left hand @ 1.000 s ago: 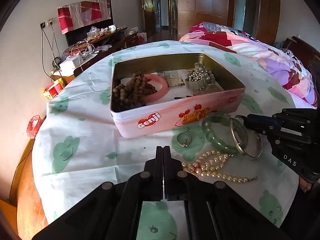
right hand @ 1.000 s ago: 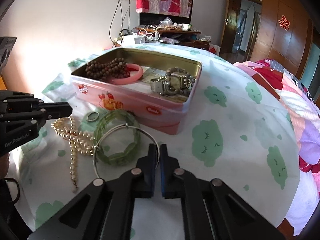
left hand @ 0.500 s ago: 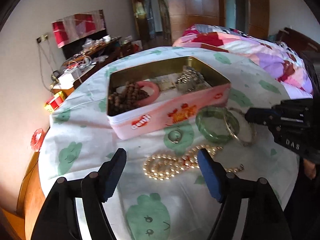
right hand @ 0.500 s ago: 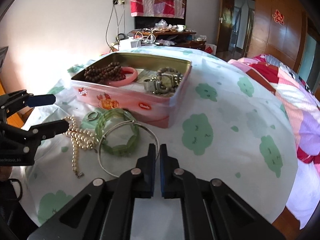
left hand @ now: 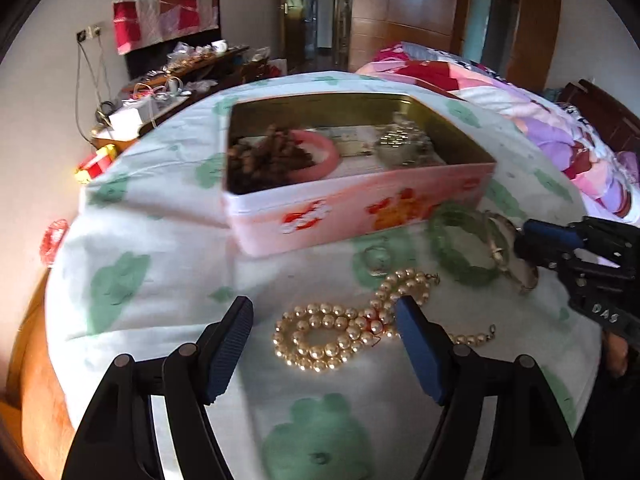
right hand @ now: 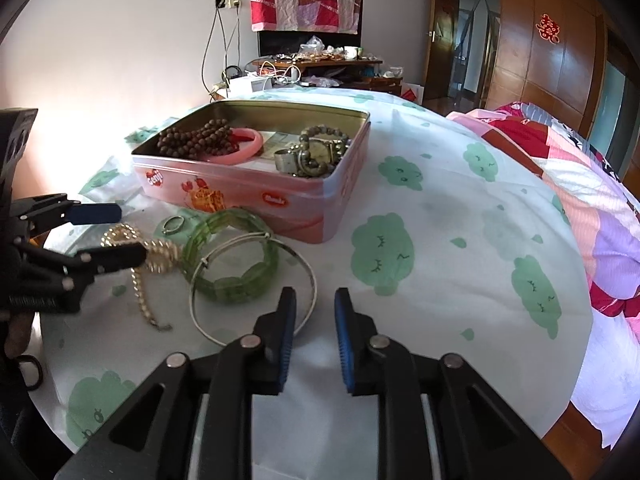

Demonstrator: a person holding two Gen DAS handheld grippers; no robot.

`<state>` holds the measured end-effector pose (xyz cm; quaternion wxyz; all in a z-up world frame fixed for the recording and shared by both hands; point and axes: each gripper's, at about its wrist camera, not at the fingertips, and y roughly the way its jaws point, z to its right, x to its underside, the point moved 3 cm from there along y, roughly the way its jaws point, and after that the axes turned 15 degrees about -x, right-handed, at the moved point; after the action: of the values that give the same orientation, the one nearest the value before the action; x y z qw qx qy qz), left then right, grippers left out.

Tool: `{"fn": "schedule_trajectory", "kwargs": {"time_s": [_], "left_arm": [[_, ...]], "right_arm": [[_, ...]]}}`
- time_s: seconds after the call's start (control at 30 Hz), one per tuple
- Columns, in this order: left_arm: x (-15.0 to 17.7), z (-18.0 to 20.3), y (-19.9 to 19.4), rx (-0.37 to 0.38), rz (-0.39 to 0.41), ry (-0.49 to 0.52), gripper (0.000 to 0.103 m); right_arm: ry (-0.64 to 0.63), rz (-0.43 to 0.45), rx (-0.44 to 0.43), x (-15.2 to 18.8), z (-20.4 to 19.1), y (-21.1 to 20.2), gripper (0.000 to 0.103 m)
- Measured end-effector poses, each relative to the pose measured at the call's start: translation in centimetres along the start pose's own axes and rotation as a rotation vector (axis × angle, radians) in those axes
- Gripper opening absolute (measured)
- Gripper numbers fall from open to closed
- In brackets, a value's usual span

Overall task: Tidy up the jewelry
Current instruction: 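Grasp the pearl necklace with the left tool while the right tool lifts the silver bangle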

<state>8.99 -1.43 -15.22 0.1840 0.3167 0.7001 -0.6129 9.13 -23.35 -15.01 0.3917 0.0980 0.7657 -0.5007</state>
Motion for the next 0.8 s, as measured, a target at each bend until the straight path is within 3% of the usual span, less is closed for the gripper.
{"fn": "schedule_trajectory", "kwargs": {"time_s": [0.07,0.27,0.4,0.53,0.63,0.8], "left_arm": [[0.1,-0.9,0.1,-0.037,-0.01,-0.015,0.073],[0.3,-1.2,0.0,-0.09,-0.012,-0.02,0.058],[0.5,-0.4,-0.4,-0.055,-0.017,-0.014,0.042],[0.5,0.0,-0.8,-0.049,-0.01,0.002,0.034],[0.2,0.1,-1.4,-0.054,0.003,0.008,0.006],[0.3,0.0,-1.4,-0.024,-0.012,0.008,0.006]], "right_arm": [[0.002,-0.001,0.002,0.0,0.0,0.0,0.027],[-0.009,-0.002,0.006,0.0,-0.3,0.1,0.027],[-0.019,-0.009,0.003,0.1,-0.6,0.3,0.027],[-0.024,-0.011,-0.001,0.1,-0.9,0.5,0.027],[-0.023,-0.008,-0.005,0.0,-0.9,0.4,0.027],[-0.022,-0.007,-0.007,-0.4,-1.0,0.5,0.027]]}}
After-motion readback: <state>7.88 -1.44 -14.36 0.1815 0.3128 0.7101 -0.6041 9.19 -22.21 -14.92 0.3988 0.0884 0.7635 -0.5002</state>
